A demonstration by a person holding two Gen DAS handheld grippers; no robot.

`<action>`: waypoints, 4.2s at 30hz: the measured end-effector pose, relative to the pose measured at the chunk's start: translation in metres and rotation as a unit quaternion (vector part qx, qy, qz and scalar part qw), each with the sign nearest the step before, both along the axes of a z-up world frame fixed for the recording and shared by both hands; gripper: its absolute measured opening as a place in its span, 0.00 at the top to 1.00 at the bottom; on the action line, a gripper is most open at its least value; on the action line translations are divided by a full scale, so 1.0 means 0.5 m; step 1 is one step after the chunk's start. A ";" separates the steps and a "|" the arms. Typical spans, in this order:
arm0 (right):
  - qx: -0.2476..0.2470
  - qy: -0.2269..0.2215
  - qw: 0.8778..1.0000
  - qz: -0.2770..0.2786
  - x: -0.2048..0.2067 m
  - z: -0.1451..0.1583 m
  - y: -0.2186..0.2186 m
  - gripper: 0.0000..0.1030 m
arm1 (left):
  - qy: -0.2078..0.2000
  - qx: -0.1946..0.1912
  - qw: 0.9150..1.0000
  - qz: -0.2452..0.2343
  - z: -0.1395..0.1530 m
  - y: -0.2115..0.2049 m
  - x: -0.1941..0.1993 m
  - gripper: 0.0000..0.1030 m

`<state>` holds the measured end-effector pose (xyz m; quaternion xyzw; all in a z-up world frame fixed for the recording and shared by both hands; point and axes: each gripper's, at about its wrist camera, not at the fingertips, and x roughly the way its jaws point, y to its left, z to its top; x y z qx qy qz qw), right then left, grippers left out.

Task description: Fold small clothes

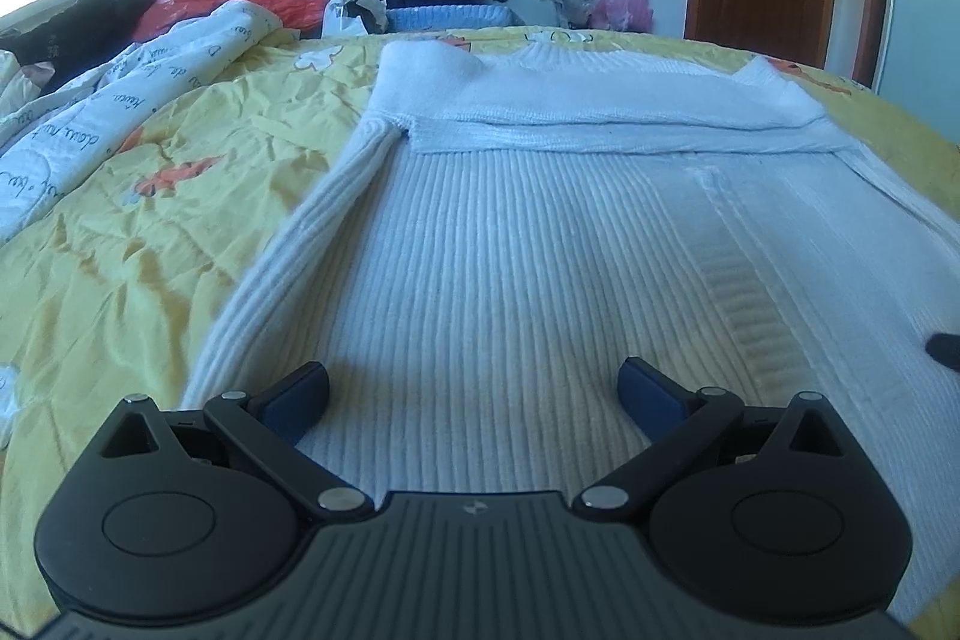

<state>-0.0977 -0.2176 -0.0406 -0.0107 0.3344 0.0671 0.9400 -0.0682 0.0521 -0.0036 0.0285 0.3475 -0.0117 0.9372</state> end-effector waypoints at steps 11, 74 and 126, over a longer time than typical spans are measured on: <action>-0.014 0.015 0.999 0.025 -0.072 0.007 -0.011 0.01 | 0.009 0.000 1.000 -0.002 0.003 0.011 -0.058 0.00; 0.347 0.188 0.918 0.045 -0.050 -0.020 -0.286 0.90 | 0.129 -0.176 0.976 -0.004 0.036 0.237 -0.072 0.88; 0.565 0.067 0.815 -0.108 0.713 -0.047 -0.312 0.57 | 0.054 -0.330 0.939 0.082 0.091 0.272 0.717 0.84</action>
